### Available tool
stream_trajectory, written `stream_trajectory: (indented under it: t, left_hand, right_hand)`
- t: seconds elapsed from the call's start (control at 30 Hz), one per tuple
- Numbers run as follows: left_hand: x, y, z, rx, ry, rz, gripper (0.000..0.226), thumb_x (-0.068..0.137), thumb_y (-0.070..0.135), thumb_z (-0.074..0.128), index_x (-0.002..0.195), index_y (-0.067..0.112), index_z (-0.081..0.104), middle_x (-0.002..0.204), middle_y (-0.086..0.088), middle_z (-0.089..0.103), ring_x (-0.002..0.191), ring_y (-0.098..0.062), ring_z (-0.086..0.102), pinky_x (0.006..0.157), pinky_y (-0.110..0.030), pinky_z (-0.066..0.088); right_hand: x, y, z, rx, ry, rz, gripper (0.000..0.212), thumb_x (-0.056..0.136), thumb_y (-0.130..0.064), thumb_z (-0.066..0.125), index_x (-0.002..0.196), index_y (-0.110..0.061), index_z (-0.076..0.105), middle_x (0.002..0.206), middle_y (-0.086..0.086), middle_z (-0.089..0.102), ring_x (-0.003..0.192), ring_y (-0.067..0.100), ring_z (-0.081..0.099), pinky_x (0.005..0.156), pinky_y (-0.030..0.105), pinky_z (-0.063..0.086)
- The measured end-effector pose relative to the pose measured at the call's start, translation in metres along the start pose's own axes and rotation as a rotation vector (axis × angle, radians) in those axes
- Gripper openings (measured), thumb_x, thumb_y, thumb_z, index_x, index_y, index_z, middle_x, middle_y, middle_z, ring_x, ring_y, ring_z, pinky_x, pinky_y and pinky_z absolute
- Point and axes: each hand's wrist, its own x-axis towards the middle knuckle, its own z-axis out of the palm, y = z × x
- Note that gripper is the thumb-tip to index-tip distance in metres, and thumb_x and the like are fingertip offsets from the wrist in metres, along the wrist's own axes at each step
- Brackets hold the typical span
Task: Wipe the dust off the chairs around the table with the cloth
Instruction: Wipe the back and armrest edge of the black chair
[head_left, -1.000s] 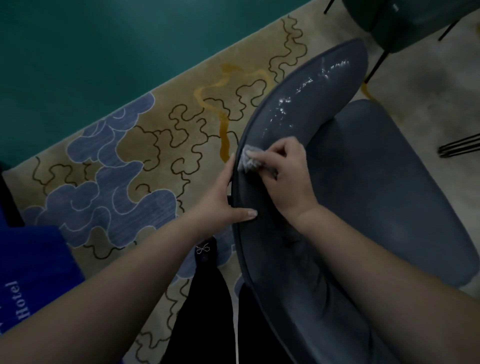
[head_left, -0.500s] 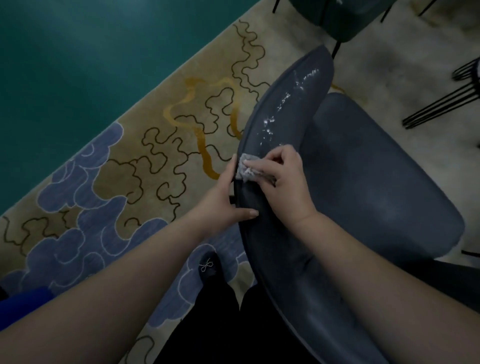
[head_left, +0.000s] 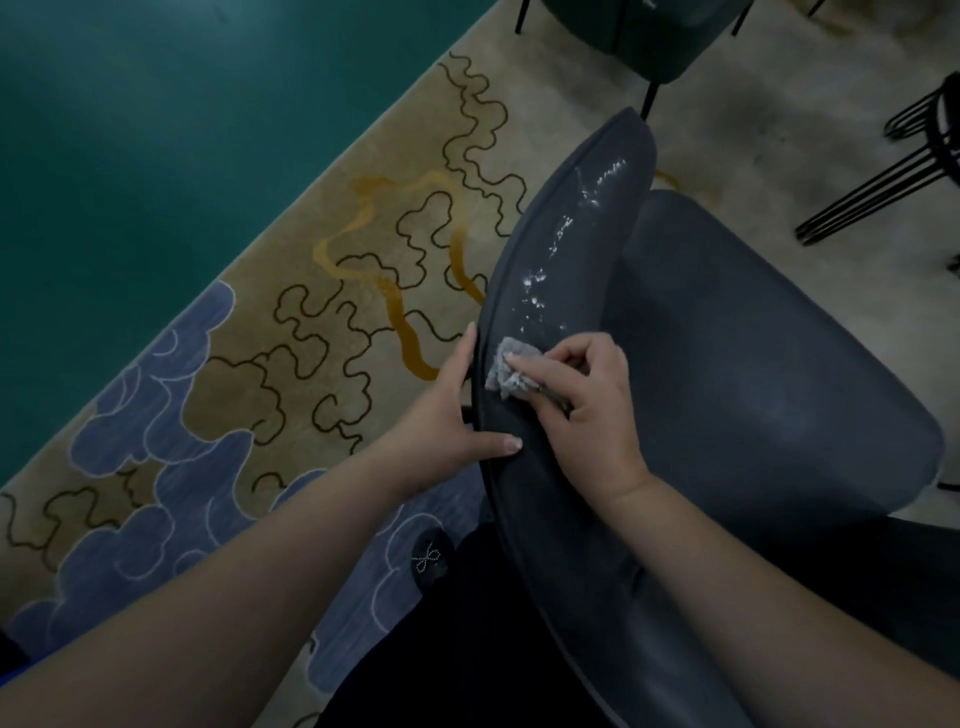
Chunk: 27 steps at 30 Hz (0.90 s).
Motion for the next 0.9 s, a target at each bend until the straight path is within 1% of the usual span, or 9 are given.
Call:
stream_trajectory:
  t: [0.1,0.2,0.37,0.43,0.5,0.6,0.7,0.83,0.9]
  left_hand:
    - [0.008,0.004,-0.004,-0.03,-0.012,-0.014,0.118,0.074,0.002,0.08,0.152,0.039,0.0,0.134,0.028,0.038,0.105,0.011,0.057,0.075,-0.012,0.051]
    - [0.015,0.008,-0.007,-0.029,0.006,-0.023,0.115,0.075,0.002,0.078,0.151,0.042,0.002,0.125,0.035,0.035,0.096,0.012,0.06,0.071,-0.014,0.052]
    - [0.018,0.009,-0.008,-0.029,0.017,-0.019,0.113,0.074,0.0,0.078,0.152,0.039,0.007,0.139,0.021,0.039,0.102,0.005,0.062,0.075,-0.015,0.052]
    - [0.018,0.01,-0.008,-0.018,0.024,-0.019,0.114,0.073,0.001,0.079,0.153,0.039,0.007,0.145,0.015,0.039,0.104,0.003,0.062,0.077,-0.017,0.052]
    - [0.02,0.011,-0.01,-0.017,0.027,-0.02,0.113,0.074,0.003,0.08,0.152,0.042,0.008,0.143,0.017,0.04,0.105,0.003,0.061,0.078,-0.019,0.053]
    - [0.028,0.018,-0.014,0.007,0.024,0.008,0.109,0.074,0.004,0.08,0.15,0.045,0.014,0.134,0.025,0.045,0.106,0.001,0.061,0.079,-0.021,0.054]
    - [0.04,0.026,-0.021,0.036,-0.001,0.011,0.107,0.073,0.003,0.08,0.151,0.041,0.017,0.134,0.024,0.047,0.109,-0.001,0.059,0.084,-0.025,0.054]
    - [0.054,0.035,-0.03,0.111,-0.039,0.003,0.115,0.07,0.01,0.084,0.153,0.036,0.009,0.14,0.023,0.041,0.126,-0.002,0.047,0.1,-0.026,0.047]
    - [0.06,0.036,-0.034,0.11,-0.068,0.009,0.115,0.07,0.011,0.085,0.153,0.036,0.01,0.142,0.018,0.042,0.125,-0.005,0.049,0.099,-0.03,0.048]
  right_hand:
    - [0.024,0.007,-0.001,-0.02,-0.025,-0.042,0.03,0.079,-0.007,0.075,0.103,-0.025,0.075,0.097,0.006,0.05,0.095,0.02,0.043,0.084,0.017,0.038]
    - [0.057,0.011,0.003,-0.005,-0.012,0.009,0.028,0.08,-0.011,0.075,0.103,-0.028,0.074,0.099,0.005,0.049,0.096,0.021,0.043,0.086,0.025,0.042]
    - [0.034,0.015,0.003,0.022,0.009,-0.022,0.033,0.079,-0.01,0.075,0.105,-0.03,0.073,0.099,0.001,0.047,0.095,0.018,0.043,0.084,0.032,0.045]
    - [0.028,0.016,0.002,0.013,-0.012,-0.049,0.032,0.079,-0.011,0.075,0.104,-0.031,0.074,0.099,0.003,0.048,0.094,0.021,0.045,0.081,0.04,0.046]
    - [0.043,0.016,0.002,-0.038,-0.025,-0.037,0.026,0.08,-0.019,0.075,0.101,-0.034,0.074,0.1,0.004,0.049,0.094,0.024,0.045,0.078,0.047,0.045]
    - [0.074,0.017,0.005,-0.09,0.001,0.04,0.024,0.081,-0.027,0.073,0.101,-0.04,0.073,0.101,0.003,0.048,0.094,0.024,0.045,0.078,0.047,0.043]
    - [0.067,0.016,0.008,-0.072,0.037,0.074,0.027,0.081,-0.025,0.072,0.102,-0.041,0.072,0.098,-0.003,0.044,0.094,0.023,0.045,0.077,0.048,0.045]
    - [0.044,0.014,0.009,-0.014,0.035,0.091,0.035,0.079,-0.016,0.074,0.104,-0.04,0.072,0.099,-0.006,0.041,0.094,0.023,0.045,0.079,0.05,0.046]
    - [0.065,0.017,0.011,-0.026,0.047,0.124,0.035,0.079,-0.016,0.075,0.104,-0.04,0.072,0.099,-0.005,0.042,0.095,0.022,0.044,0.081,0.049,0.046]
